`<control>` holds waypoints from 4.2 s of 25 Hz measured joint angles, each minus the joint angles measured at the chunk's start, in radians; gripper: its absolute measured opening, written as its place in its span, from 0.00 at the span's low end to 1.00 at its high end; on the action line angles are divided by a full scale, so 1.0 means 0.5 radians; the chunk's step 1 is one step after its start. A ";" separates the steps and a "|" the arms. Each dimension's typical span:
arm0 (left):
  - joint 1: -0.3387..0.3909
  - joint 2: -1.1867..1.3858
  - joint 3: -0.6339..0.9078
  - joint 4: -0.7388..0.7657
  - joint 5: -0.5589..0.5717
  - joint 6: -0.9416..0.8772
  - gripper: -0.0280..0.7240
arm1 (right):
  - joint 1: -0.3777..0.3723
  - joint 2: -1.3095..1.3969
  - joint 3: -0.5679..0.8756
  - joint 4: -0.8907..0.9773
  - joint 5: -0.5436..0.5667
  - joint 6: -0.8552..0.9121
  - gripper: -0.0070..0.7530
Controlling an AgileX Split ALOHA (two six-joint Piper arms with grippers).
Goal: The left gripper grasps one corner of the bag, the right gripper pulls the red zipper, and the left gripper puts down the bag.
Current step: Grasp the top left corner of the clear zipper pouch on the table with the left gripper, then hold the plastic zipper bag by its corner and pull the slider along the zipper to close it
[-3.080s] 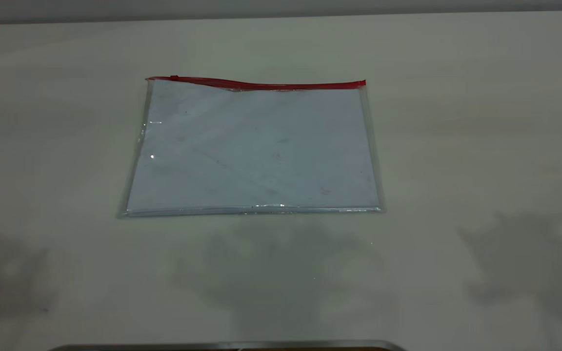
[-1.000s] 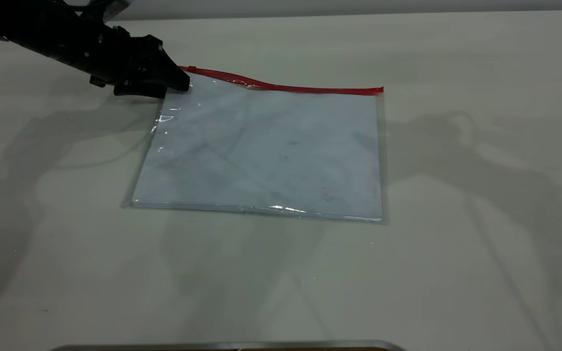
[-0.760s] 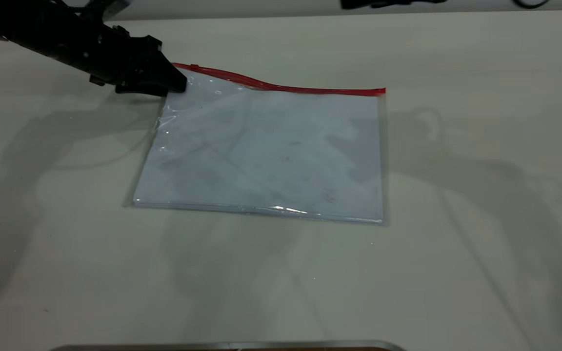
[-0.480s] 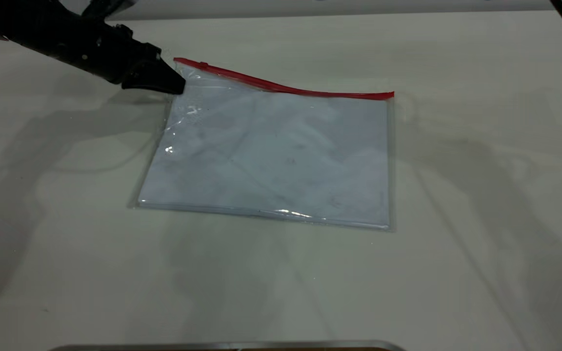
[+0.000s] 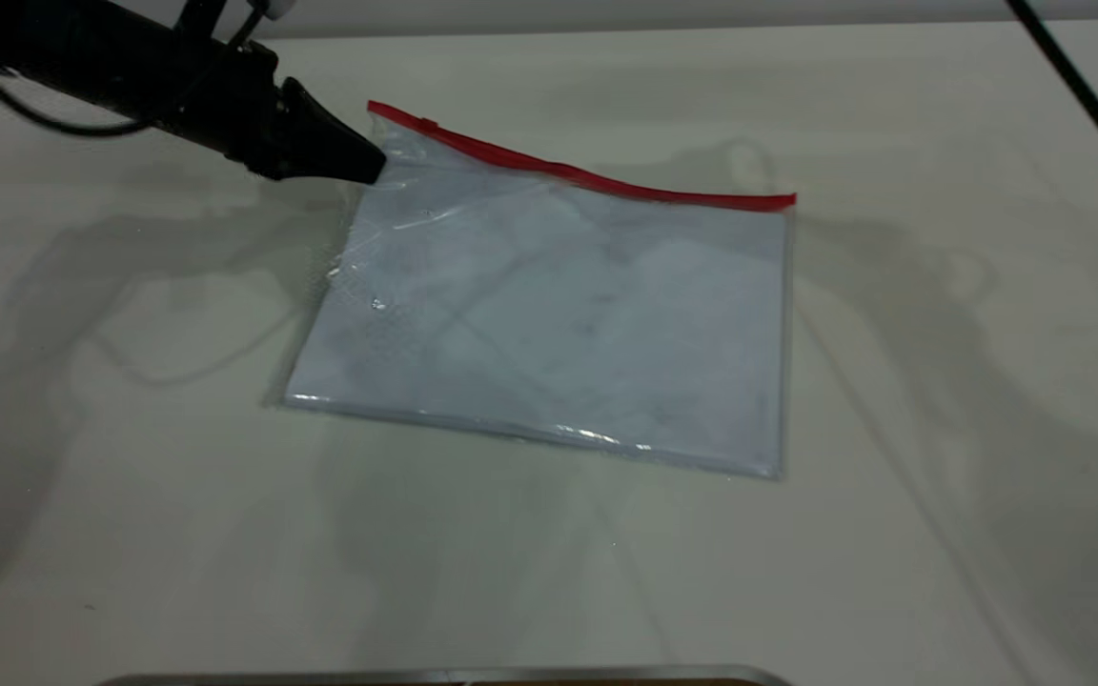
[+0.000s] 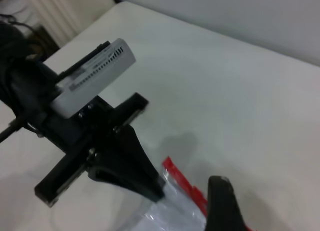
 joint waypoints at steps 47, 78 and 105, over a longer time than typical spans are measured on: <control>-0.092 -0.175 0.000 0.259 0.063 0.111 0.05 | 0.228 0.597 -0.432 0.002 0.121 -0.189 0.06; 0.072 -0.165 0.000 0.118 0.282 -0.597 0.52 | 0.132 0.599 -0.434 -0.118 0.311 -0.214 0.06; -0.134 -0.037 0.000 -0.085 0.068 0.019 0.11 | 0.117 0.600 -0.443 -0.065 0.338 -0.225 0.07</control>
